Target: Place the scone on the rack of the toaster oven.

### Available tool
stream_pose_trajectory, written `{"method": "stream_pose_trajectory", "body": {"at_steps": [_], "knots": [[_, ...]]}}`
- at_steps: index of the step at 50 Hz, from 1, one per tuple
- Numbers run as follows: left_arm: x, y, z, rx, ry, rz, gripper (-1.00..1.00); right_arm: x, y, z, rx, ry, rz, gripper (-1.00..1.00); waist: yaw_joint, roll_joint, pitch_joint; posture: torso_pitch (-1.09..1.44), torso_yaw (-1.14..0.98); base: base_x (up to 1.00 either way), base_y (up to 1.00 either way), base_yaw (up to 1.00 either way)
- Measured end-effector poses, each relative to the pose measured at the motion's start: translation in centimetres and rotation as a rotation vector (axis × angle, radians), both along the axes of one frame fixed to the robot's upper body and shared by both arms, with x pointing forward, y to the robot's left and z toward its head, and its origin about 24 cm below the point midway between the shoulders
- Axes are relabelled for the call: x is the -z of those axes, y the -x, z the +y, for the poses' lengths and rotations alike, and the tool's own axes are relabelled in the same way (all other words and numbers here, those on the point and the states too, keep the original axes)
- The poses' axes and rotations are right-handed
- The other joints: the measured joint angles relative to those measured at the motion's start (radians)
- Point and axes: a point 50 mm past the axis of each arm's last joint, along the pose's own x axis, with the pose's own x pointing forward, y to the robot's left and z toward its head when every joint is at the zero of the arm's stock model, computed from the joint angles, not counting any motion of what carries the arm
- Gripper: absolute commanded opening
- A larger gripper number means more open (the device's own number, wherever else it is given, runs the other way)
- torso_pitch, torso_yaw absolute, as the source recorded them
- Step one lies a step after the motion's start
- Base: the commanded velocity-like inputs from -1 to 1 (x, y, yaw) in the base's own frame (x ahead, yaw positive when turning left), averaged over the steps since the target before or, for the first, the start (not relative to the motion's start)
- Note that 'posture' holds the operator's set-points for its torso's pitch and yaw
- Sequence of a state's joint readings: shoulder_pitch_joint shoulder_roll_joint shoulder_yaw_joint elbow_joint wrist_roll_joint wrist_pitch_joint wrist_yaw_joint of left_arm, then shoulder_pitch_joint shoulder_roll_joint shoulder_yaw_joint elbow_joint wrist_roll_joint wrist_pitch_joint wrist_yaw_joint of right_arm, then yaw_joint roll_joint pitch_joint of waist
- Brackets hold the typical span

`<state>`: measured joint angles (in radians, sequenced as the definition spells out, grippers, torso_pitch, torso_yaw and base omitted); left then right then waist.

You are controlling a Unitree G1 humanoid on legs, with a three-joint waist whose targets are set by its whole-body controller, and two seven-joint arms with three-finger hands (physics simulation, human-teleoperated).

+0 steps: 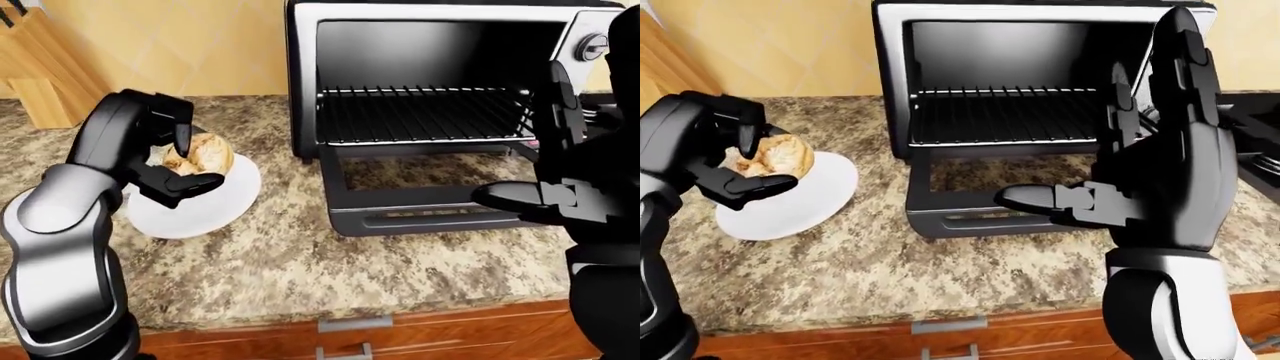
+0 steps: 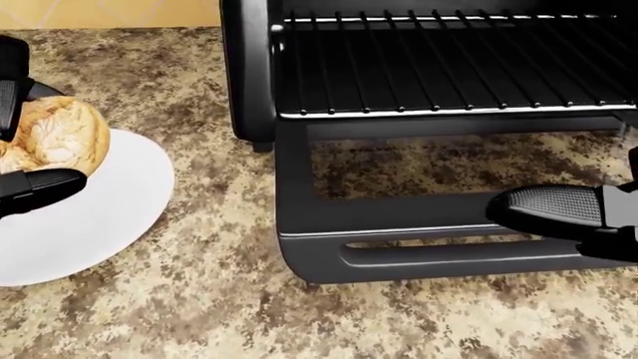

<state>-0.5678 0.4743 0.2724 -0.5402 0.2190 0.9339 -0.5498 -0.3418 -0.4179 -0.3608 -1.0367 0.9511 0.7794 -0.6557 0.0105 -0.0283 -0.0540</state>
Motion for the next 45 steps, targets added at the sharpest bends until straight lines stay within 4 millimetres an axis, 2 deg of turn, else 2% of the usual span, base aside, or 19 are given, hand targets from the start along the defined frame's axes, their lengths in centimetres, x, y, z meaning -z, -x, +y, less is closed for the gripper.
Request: {"method": "stream_pose_trajectory", "body": {"at_steps": [8, 15, 18, 21, 26, 36, 45], "knots": [[-0.4, -0.1, -0.8, 0.024, 0.004, -0.004, -1.00, -0.3, 0.1, -0.1, 0.008, 0.005, -0.008, 1.00, 0.003, -0.002, -0.060, -0.26, 0.00, 0.00, 0.00, 0.00], [-0.8, 0.2, -1.3, 0.036, 0.006, -0.017, -1.00, -0.4, 0.1, -0.1, 0.006, 0.005, -0.007, 1.00, 0.006, -0.004, -0.125, -0.33, 0.00, 0.00, 0.00, 0.00], [-1.4, 0.5, -1.6, 0.042, 0.009, -0.036, -1.00, -0.5, 0.1, -0.2, 0.008, 0.008, -0.011, 1.00, 0.008, -0.006, -0.149, -0.33, 0.00, 0.00, 0.00, 0.00], [-2.5, 1.3, -2.1, 0.048, 0.004, -0.075, -1.00, -0.6, 0.2, -0.2, 0.010, 0.009, -0.016, 1.00, 0.008, -0.008, -0.164, -0.33, 0.00, 0.00, 0.00, 0.00], [-4.3, 2.5, -3.7, 0.095, -0.014, -0.142, -1.00, -0.6, 0.1, -0.1, 0.005, 0.010, -0.013, 1.00, 0.011, -0.009, -0.174, -0.33, 0.00, 0.00, 0.00, 0.00], [-6.3, 3.9, -6.9, 0.185, -0.011, -0.194, -1.00, -0.6, -0.1, -0.3, 0.010, 0.008, -0.005, 1.00, 0.013, -0.014, -0.166, -0.33, 0.00, 0.00, 0.00, 0.00], [-7.2, 3.8, -9.5, 0.236, -0.034, -0.201, -1.00, -0.6, 0.1, -0.6, 0.020, 0.003, -0.008, 1.00, 0.016, -0.024, -0.158, -0.33, 0.00, 0.00, 0.00, 0.00]]}}
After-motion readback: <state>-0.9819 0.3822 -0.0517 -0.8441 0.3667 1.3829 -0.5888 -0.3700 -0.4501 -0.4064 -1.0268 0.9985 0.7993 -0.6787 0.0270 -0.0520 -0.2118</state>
